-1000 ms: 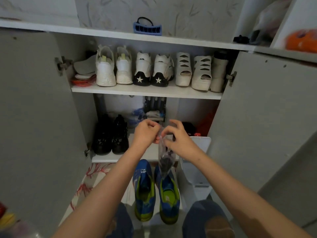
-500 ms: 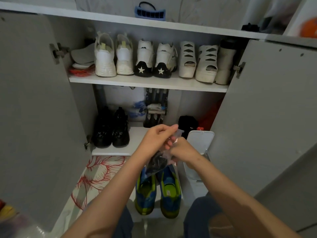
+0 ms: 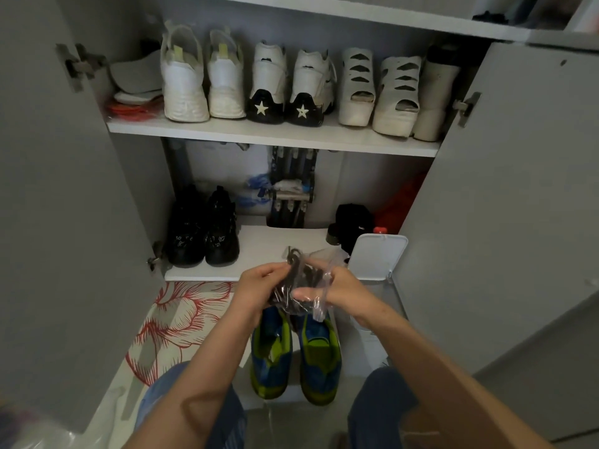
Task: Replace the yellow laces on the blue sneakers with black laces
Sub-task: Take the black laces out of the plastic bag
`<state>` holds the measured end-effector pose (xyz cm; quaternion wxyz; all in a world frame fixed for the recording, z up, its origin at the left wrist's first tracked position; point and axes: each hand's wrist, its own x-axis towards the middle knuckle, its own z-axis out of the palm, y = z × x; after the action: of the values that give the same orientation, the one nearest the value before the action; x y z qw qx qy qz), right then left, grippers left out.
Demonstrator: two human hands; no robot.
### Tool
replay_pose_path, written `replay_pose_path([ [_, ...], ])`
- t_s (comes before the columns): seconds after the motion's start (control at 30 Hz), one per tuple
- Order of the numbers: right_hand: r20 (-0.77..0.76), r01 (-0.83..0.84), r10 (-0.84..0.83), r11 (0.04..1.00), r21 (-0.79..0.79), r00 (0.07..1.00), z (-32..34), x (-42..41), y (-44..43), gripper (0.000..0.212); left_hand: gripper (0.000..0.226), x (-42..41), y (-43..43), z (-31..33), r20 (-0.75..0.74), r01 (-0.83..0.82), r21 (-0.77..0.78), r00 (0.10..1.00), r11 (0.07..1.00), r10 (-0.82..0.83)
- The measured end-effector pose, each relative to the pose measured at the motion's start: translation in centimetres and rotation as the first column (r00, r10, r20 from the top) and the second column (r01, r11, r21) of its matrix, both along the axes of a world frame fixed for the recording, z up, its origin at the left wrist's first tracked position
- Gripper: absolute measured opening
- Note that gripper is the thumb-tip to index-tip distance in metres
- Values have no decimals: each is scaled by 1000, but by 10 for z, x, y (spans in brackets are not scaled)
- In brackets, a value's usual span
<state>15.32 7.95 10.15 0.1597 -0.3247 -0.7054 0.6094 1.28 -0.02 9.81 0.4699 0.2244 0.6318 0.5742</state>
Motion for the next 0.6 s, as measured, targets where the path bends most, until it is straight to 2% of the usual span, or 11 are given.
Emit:
replay_pose_path([
  [0.07,3,-22,22,1000,-8,1000,-7,-2,-1,37,16,4,4,-1,-45,12,8,999,1000,-12],
  [0.13,-6,37,-38,999,-34,999,-19,-5,1,38,11,5,6,-3,-32,-39,15,999,999,40],
  [0.2,-18,134,-136,989,-59,991,-29,-7,4,42,11,2,8,-9,11,-130,24,992,991,129],
  [0.33,-8,236,-238,967,-92,971,-39,-10,8,30,13,-4,11,-19,117,-219,-1,969,976,217],
  [0.5,-74,253,-288,918,-306,955,-52,-2,16,13,7,-28,12,-31,161,-453,9,880,891,446],
  [0.6,-35,351,-379,885,-306,925,-68,4,27,19,8,-42,15,-41,110,-521,32,850,853,515],
])
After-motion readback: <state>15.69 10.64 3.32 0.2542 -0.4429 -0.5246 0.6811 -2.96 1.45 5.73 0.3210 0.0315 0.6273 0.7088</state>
